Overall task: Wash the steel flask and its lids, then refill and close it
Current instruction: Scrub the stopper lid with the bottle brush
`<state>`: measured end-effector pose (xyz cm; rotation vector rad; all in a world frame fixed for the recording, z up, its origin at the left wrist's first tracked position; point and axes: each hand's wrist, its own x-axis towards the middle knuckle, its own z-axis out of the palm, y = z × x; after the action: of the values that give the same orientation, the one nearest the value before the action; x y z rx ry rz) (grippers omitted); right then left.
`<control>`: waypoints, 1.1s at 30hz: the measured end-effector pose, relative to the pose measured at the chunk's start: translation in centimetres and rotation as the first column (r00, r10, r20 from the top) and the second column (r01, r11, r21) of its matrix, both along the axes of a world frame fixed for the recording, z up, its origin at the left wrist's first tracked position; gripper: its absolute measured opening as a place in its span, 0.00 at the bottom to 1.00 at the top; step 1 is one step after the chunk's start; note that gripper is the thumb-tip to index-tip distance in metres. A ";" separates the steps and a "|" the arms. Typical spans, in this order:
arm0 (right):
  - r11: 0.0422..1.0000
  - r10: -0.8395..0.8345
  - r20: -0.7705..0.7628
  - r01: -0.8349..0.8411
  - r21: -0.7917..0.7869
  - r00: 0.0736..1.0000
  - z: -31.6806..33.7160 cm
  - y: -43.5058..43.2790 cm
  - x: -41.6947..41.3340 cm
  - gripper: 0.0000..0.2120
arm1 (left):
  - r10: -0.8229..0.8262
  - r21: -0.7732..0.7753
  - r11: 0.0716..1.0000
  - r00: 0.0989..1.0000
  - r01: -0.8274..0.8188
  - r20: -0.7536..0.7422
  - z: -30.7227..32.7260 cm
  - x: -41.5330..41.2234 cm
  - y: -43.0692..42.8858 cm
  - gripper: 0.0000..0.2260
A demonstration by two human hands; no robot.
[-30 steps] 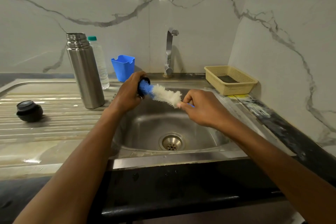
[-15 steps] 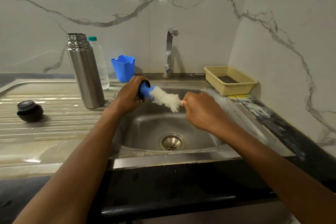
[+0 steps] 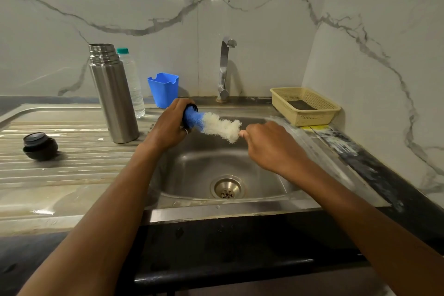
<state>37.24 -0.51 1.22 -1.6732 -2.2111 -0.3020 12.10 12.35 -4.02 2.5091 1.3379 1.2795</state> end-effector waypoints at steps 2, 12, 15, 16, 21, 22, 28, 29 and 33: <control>1.000 0.027 -0.052 -0.028 -0.012 0.998 0.1 0.1 -0.1 0.11 | 0.011 0.002 1.000 1.000 -0.011 0.011 0.0 -0.1 0.0 0.25; 0.981 -0.069 0.092 0.051 0.184 0.993 0.5 -0.7 -0.2 0.10 | 0.039 0.014 0.999 0.998 -0.040 0.049 0.2 -0.3 0.0 0.26; 1.000 -0.002 -0.005 0.002 -0.015 1.000 0.3 -0.2 0.0 0.17 | 0.036 0.005 0.999 0.999 -0.036 0.024 0.2 -0.2 -0.1 0.26; 0.999 0.026 -0.033 -0.027 -0.041 0.999 0.2 -0.1 0.2 0.17 | 0.033 -0.001 0.999 0.999 -0.033 0.015 0.2 -0.2 -0.1 0.27; 0.997 0.075 -0.080 -0.078 -0.027 0.994 0.5 -0.2 0.6 0.10 | 0.043 0.000 0.999 0.999 -0.043 0.033 0.2 -0.3 0.0 0.26; 0.997 0.073 -0.048 -0.072 0.031 0.996 0.5 -0.3 0.7 0.09 | 0.040 0.000 0.999 0.999 -0.040 0.036 0.2 -0.3 0.0 0.26; 0.995 -0.059 0.117 0.049 0.086 0.991 0.8 -0.7 0.8 0.18 | 0.006 0.007 1.000 0.998 -0.007 0.065 0.2 -0.5 0.1 0.24; 0.999 -0.054 0.064 0.054 0.007 0.996 0.7 -0.5 0.8 0.21 | 0.013 0.004 1.000 0.998 -0.013 0.067 0.2 -0.4 0.0 0.24; 0.985 -0.010 -0.154 -0.017 -0.174 0.988 0.3 0.5 0.5 0.23 | 0.033 -0.007 0.999 0.998 -0.033 0.059 0.2 -0.1 -0.2 0.28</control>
<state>37.77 -0.03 1.56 -1.7172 -2.1785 0.0235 12.03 12.18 -3.82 2.4344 1.3743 1.3424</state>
